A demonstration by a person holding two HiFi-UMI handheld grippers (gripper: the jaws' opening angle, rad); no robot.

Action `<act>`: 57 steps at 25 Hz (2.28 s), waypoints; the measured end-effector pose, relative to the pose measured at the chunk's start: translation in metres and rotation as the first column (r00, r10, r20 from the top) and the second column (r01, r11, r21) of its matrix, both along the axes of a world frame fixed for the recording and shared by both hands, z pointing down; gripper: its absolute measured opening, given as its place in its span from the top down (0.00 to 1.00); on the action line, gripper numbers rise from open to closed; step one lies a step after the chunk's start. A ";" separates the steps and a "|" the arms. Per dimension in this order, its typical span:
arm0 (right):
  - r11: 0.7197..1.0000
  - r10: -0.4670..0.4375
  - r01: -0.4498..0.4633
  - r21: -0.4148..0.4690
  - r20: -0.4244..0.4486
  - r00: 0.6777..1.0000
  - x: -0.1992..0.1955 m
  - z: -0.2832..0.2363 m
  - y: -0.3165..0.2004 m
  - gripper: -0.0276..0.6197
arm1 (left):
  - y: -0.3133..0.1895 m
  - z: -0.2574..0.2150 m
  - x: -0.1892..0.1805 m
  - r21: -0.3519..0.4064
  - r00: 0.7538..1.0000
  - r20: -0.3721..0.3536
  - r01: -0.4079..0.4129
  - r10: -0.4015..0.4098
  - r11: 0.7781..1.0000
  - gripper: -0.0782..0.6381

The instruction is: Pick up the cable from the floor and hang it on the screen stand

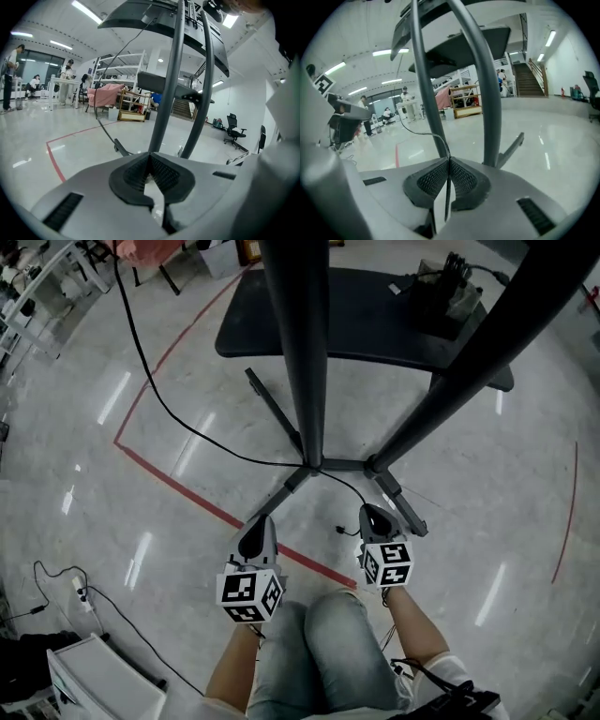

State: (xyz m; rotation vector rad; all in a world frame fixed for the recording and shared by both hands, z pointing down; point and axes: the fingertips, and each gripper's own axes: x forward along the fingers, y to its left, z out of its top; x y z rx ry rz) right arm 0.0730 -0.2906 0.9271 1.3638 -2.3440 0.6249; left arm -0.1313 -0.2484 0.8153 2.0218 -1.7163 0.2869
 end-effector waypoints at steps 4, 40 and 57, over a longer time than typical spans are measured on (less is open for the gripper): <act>0.994 -0.086 0.089 0.056 -0.049 0.995 -0.015 -0.121 0.008 0.91 | 0.010 -0.104 -0.005 0.014 0.999 -0.013 0.033 -0.032 0.999 0.89; 0.849 -0.353 0.308 0.430 0.029 0.935 -0.224 -0.850 -0.022 0.92 | 0.043 -0.699 -0.142 0.359 0.971 -0.039 0.232 -0.234 0.904 0.89; 0.774 -0.411 0.327 0.543 0.036 0.911 -0.323 -1.028 -0.087 0.92 | -0.033 -0.841 -0.180 0.459 0.958 0.029 0.239 -0.284 0.856 0.89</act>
